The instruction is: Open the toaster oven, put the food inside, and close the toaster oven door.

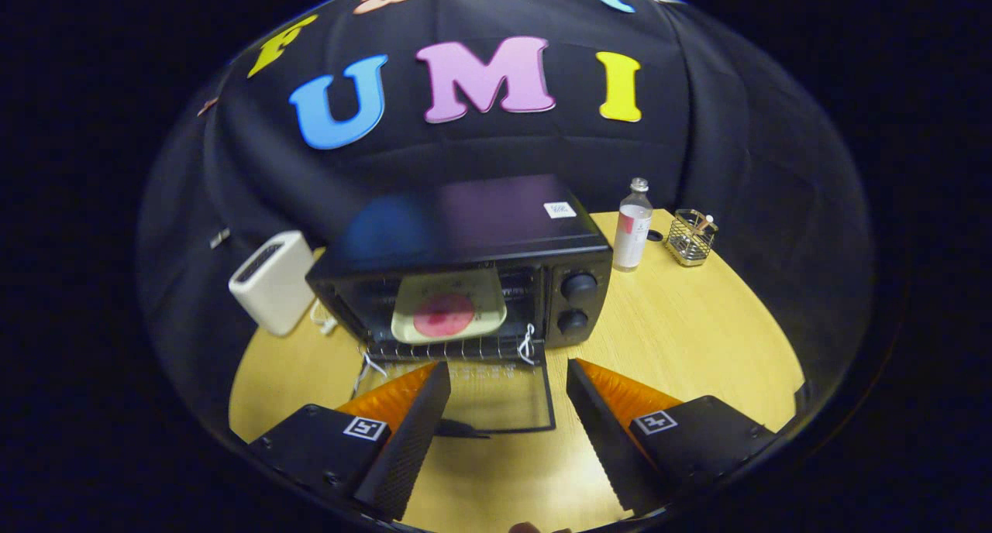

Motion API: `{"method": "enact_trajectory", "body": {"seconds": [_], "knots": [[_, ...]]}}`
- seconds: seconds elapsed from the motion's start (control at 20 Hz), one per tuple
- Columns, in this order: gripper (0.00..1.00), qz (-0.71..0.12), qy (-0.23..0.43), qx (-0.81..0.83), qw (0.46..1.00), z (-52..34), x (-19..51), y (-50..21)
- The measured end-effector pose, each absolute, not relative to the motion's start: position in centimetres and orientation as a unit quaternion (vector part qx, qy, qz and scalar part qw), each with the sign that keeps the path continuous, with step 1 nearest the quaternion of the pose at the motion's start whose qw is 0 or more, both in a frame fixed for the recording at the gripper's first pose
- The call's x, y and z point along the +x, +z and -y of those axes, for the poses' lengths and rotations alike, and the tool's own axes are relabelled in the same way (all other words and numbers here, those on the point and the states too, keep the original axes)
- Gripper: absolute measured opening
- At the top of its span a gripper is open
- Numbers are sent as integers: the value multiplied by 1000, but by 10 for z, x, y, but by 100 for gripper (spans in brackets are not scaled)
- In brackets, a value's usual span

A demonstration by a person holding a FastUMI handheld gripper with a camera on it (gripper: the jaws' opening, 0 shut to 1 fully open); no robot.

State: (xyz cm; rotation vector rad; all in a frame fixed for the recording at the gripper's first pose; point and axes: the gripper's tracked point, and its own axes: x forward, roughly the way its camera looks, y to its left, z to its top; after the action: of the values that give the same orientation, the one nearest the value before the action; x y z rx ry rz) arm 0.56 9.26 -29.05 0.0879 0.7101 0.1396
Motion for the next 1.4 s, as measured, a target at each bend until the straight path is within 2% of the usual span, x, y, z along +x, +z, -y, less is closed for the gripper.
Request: {"method": "enact_trajectory", "body": {"seconds": [0.35,0.75,1.15,1.4], "knots": [[100,-477,104,16,872,-134,-58,-379],[100,-527,91,12,845,-164,-63,-426],[100,-528,44,22,848,-170,-37,-442],[100,-495,58,11,867,-167,-37,-430]]}}
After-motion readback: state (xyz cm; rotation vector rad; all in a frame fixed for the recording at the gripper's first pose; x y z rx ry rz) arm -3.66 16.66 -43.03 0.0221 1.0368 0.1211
